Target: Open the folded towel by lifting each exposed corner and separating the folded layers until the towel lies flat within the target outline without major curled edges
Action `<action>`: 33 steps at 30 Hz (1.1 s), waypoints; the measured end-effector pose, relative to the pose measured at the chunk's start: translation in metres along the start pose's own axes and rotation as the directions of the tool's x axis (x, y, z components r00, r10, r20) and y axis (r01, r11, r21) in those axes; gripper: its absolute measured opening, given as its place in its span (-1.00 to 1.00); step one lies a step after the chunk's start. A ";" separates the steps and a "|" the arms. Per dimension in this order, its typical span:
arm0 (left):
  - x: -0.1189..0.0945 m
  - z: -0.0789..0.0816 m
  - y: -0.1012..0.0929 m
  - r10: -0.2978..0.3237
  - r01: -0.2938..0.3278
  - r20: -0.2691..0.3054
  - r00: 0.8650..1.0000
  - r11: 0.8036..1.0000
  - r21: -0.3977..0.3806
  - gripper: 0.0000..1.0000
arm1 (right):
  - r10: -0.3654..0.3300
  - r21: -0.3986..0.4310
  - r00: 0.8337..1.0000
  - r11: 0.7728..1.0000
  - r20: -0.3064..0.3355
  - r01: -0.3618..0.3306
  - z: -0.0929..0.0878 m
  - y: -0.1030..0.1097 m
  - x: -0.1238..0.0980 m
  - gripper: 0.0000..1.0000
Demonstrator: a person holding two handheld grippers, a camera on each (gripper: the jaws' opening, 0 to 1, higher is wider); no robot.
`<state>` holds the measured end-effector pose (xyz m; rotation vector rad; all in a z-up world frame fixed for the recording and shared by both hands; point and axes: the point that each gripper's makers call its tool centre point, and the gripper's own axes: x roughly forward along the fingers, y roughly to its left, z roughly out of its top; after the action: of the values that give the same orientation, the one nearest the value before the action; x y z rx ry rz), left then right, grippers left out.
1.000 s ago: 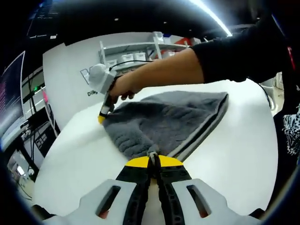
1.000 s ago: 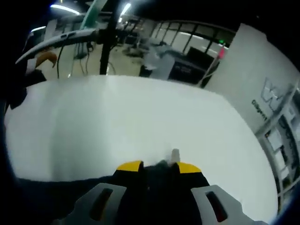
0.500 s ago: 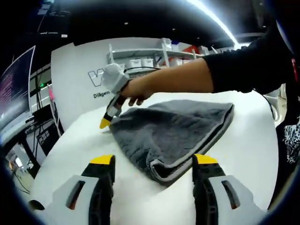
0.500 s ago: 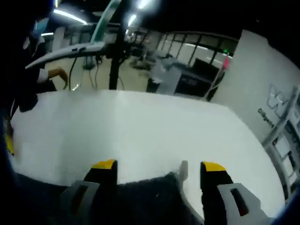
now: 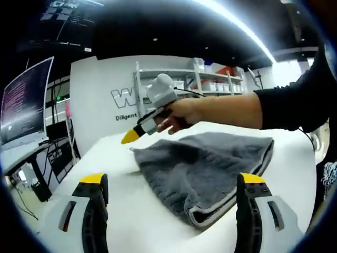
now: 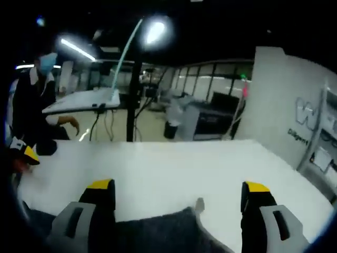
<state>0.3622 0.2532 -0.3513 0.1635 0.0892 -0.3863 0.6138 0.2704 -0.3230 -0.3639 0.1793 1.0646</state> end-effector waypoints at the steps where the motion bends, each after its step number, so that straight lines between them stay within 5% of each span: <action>1: 0.001 0.001 0.001 0.001 -0.001 0.000 1.000 1.000 0.004 1.00 | -0.019 -0.017 1.000 1.000 0.009 0.019 0.002 -0.005 -0.006 1.00; 7: 0.004 0.012 0.009 0.008 -0.009 0.020 1.000 1.000 0.006 1.00 | -0.082 0.025 0.995 0.996 0.064 0.080 0.012 -0.029 -0.044 1.00; 17: 0.015 0.018 0.025 0.014 -0.014 -0.002 1.000 0.998 -0.067 0.99 | -0.188 0.076 0.980 0.980 0.057 0.184 -0.001 -0.060 -0.095 1.00; 33: 0.028 0.030 0.036 -0.001 0.001 -0.006 1.000 0.998 -0.057 0.99 | -0.371 0.118 0.923 0.926 0.103 0.359 -0.010 -0.110 -0.219 1.00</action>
<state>0.4030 0.2708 -0.3202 0.1080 0.1057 -0.3837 0.6060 0.0399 -0.2406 -0.2306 0.0474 0.7026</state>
